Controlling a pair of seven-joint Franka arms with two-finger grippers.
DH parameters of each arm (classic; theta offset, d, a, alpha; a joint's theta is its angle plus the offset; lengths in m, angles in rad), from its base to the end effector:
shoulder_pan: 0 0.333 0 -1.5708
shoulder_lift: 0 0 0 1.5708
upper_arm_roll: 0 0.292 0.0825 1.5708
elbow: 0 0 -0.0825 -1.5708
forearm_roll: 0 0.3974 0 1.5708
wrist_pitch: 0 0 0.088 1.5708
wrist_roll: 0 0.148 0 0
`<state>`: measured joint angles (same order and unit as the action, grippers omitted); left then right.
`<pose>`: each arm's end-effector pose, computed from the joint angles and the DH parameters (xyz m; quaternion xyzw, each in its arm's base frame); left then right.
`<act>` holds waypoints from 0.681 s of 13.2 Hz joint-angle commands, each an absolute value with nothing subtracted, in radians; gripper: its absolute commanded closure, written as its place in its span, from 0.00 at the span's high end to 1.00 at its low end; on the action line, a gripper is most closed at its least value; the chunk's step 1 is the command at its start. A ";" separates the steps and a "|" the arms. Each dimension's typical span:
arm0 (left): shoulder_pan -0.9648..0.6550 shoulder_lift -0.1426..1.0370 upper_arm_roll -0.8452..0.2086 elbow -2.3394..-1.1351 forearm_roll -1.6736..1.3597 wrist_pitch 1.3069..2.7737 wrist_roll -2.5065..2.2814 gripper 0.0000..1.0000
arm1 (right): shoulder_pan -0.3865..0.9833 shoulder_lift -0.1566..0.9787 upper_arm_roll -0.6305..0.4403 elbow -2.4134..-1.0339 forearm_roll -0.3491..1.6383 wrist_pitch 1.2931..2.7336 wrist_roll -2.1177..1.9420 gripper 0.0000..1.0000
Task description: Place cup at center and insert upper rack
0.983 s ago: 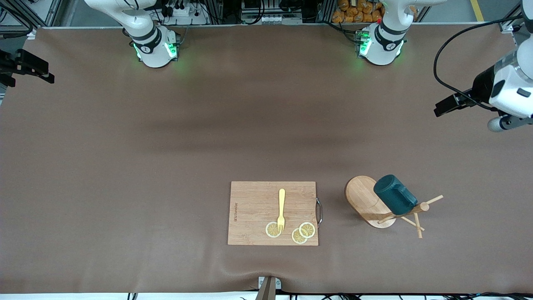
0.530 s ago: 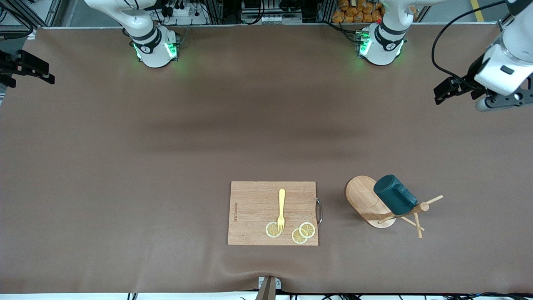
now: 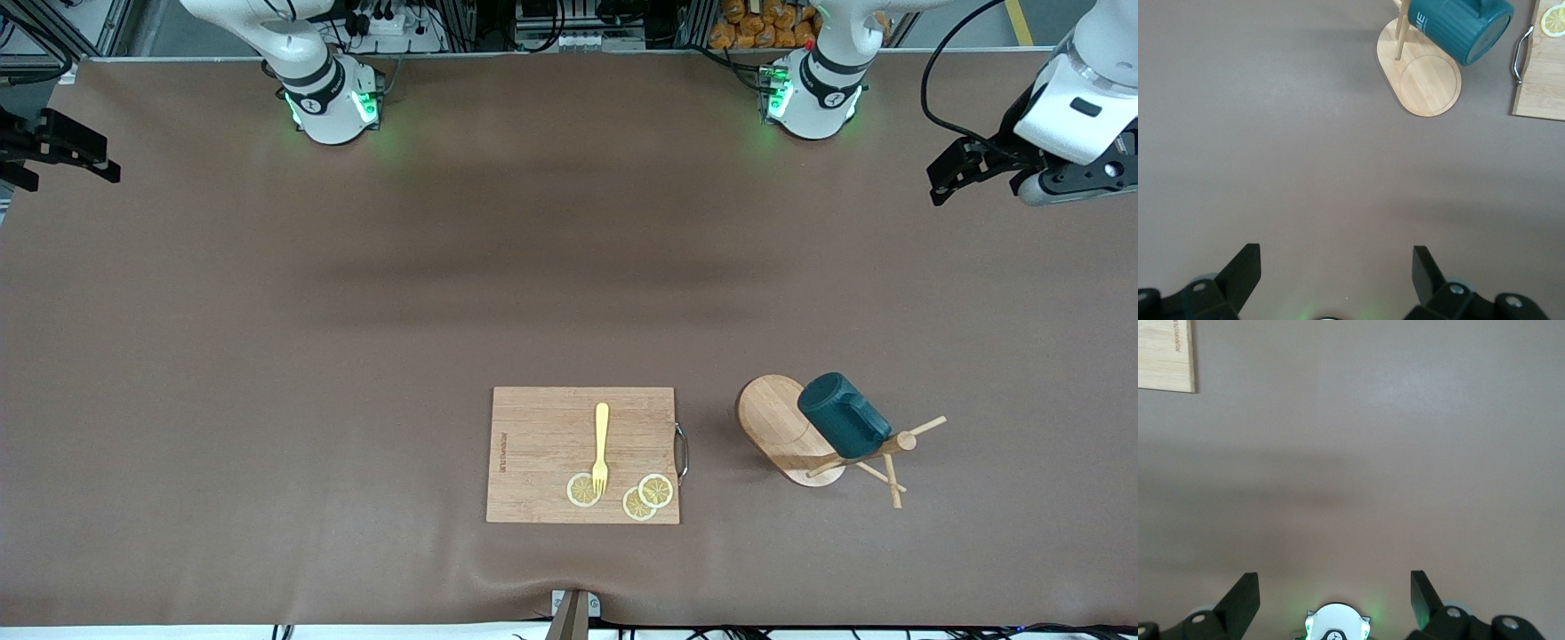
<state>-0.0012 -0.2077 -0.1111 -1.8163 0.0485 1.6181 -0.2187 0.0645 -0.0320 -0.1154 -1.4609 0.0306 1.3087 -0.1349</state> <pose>0.5076 -0.0541 0.5556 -0.9979 -0.0532 -0.0099 0.0345 0.5240 -0.0226 0.6079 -0.9970 -0.0451 0.0583 0.0223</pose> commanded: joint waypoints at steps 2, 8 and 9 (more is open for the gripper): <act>0.017 -0.222 -0.115 -1.796 0.003 1.631 -0.201 1.00 | 0.052 -0.037 -0.110 -1.463 0.051 1.313 -0.123 1.00; 0.017 -0.167 -0.114 -1.712 0.000 1.560 -0.204 1.00 | 0.052 -0.037 -0.110 -1.463 0.044 1.310 -0.123 1.00; 0.012 -0.164 -0.110 -1.704 -0.002 1.559 -0.204 1.00 | 0.052 -0.037 -0.110 -1.463 0.044 1.313 -0.123 1.00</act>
